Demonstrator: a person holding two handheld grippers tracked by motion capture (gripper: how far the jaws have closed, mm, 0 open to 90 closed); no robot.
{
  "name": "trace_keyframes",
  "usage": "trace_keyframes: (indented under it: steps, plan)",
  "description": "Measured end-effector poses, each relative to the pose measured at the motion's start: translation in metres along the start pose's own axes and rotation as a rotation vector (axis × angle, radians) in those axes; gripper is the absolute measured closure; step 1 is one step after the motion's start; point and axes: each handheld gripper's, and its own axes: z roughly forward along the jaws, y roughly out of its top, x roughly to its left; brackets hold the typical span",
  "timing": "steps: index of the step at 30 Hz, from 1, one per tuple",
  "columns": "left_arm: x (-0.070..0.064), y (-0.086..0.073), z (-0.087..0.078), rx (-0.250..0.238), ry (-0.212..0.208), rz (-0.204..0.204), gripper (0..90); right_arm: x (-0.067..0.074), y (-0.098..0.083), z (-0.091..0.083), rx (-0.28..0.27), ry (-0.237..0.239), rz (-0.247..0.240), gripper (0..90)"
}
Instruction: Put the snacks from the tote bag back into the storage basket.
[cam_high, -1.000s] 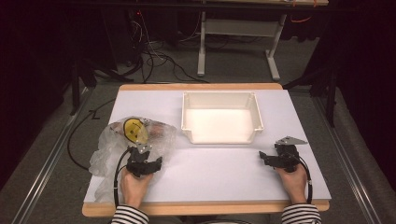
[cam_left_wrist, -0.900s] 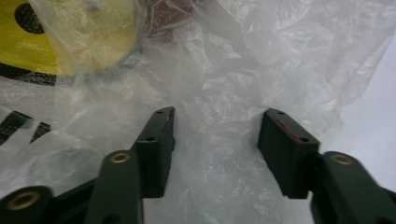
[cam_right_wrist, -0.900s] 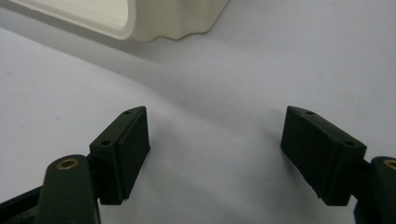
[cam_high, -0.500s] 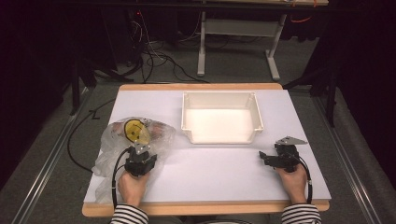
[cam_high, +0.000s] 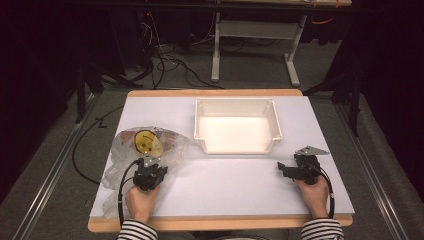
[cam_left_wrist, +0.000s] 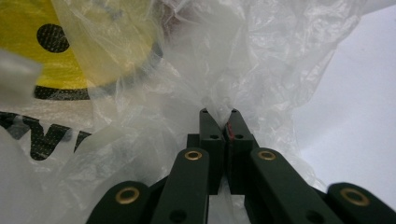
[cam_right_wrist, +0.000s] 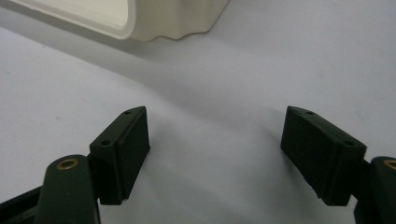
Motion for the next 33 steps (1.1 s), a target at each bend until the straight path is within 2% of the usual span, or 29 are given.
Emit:
trace_keyframes:
  steps: [15, 33]
  plan:
    - [-0.017, -0.013, -0.01, -0.029, -0.058, 0.041, 89.2, 0.0, 0.0, 0.0, 0.0, -0.001, -0.002, 23.8]
    - [-0.043, -0.012, -0.008, -0.027, -0.137, 0.109, 89.2, 0.0, 0.0, 0.0, 0.0, 0.0, -0.001, 23.8]
